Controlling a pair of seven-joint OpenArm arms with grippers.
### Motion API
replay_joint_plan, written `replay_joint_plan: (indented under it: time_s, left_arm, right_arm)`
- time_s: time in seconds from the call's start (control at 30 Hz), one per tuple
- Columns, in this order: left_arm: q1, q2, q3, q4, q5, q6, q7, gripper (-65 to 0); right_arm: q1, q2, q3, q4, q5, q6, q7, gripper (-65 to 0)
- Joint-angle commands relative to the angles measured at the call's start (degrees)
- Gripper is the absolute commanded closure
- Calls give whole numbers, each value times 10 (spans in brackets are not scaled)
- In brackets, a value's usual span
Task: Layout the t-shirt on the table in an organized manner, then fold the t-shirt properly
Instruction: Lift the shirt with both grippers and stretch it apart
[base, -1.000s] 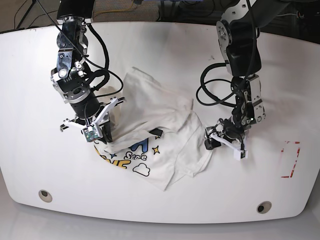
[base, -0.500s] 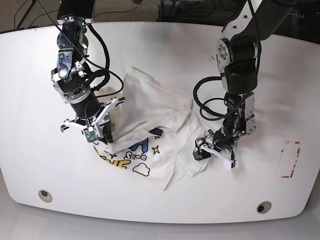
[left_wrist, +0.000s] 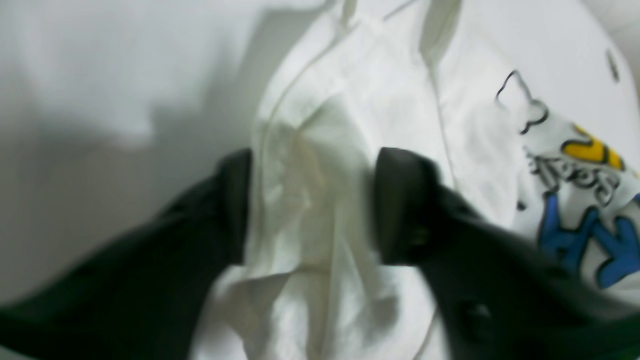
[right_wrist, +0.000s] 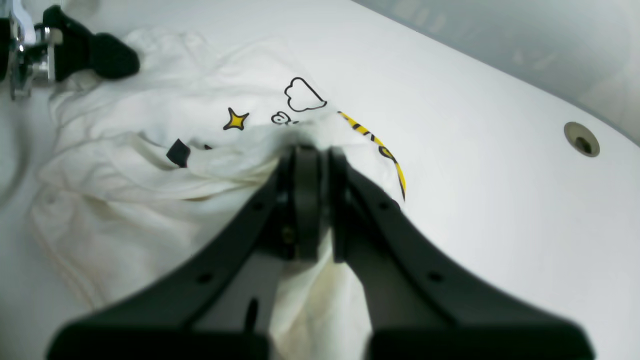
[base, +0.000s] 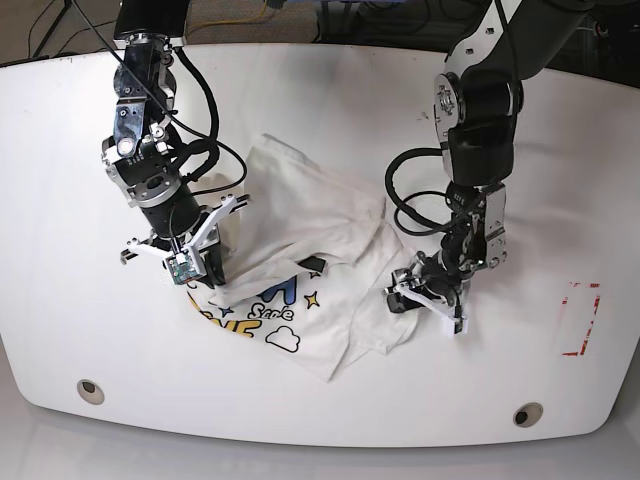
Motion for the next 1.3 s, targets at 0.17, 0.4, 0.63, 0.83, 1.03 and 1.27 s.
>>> replay_joint_plan:
  time_s: [0.17, 0.4, 0.63, 0.83, 1.03, 1.27]
  left_arm:
    - [-2, 4, 23, 1, 8, 4, 7, 0]
    - [-5, 2, 20, 12, 5, 4, 7, 0]
    - [1, 0, 6, 120, 5, 4, 53, 0]
    - [21, -14, -47, 268, 5, 4, 144, 0]
    - [23, -26, -66, 414, 5, 3, 217, 0]
    - [-3, -45, -69, 572, 0, 3, 295, 0]
  right_arm:
    - [10, 3, 3, 11, 6, -1, 19, 0]
    - [10, 3, 3, 11, 6, -1, 19, 0]
    - [16, 3, 21, 11, 6, -1, 19, 0]
    - [38, 4, 56, 8, 7, -1, 19, 0]
    - [59, 8, 61, 7, 8, -1, 18, 0]
    - [100, 8, 57, 8, 7, 6, 18, 0]
